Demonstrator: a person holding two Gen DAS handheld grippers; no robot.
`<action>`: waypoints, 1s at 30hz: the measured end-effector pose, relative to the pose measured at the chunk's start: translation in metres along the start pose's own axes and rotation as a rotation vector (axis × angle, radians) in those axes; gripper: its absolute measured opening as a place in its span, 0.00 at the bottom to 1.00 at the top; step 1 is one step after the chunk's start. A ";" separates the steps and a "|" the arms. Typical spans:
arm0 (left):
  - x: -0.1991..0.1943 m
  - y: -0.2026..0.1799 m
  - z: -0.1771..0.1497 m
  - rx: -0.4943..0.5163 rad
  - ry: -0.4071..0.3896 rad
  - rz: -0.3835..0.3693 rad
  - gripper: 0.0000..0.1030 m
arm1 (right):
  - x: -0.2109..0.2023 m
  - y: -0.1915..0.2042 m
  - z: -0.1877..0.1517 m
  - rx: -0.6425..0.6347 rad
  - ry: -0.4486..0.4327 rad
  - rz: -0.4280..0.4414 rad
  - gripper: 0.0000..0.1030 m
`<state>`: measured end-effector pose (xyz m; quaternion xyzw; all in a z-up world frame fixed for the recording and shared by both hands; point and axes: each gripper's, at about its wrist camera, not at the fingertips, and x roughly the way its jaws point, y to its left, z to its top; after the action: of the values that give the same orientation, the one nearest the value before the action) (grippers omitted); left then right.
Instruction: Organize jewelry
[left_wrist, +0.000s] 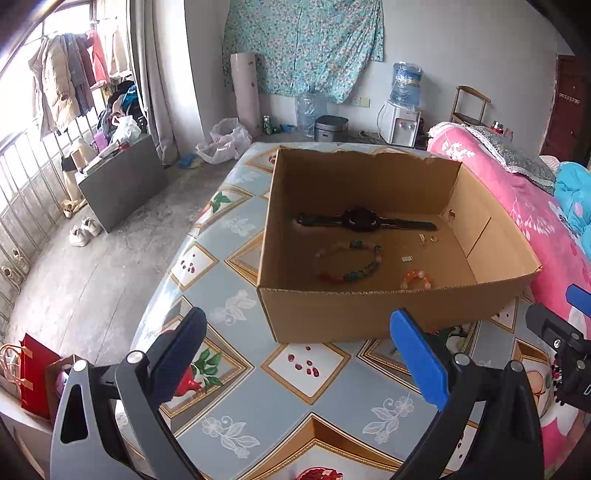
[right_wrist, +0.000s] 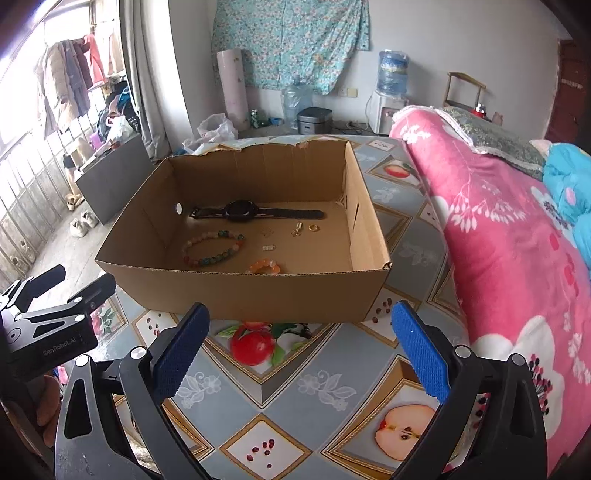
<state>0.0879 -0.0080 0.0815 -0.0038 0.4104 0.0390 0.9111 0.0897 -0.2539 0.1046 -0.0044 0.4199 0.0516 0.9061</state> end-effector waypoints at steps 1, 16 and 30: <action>0.002 -0.001 0.000 -0.004 0.011 -0.002 0.95 | 0.002 0.001 0.001 0.001 0.006 0.000 0.92; 0.002 -0.008 0.008 0.008 0.014 -0.013 0.95 | 0.017 0.005 0.004 0.012 0.054 -0.004 0.92; 0.009 -0.009 0.010 0.004 0.036 -0.019 0.95 | 0.022 0.002 0.004 0.025 0.068 -0.004 0.92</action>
<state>0.1017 -0.0156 0.0815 -0.0064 0.4267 0.0297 0.9039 0.1067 -0.2501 0.0910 0.0042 0.4511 0.0445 0.8913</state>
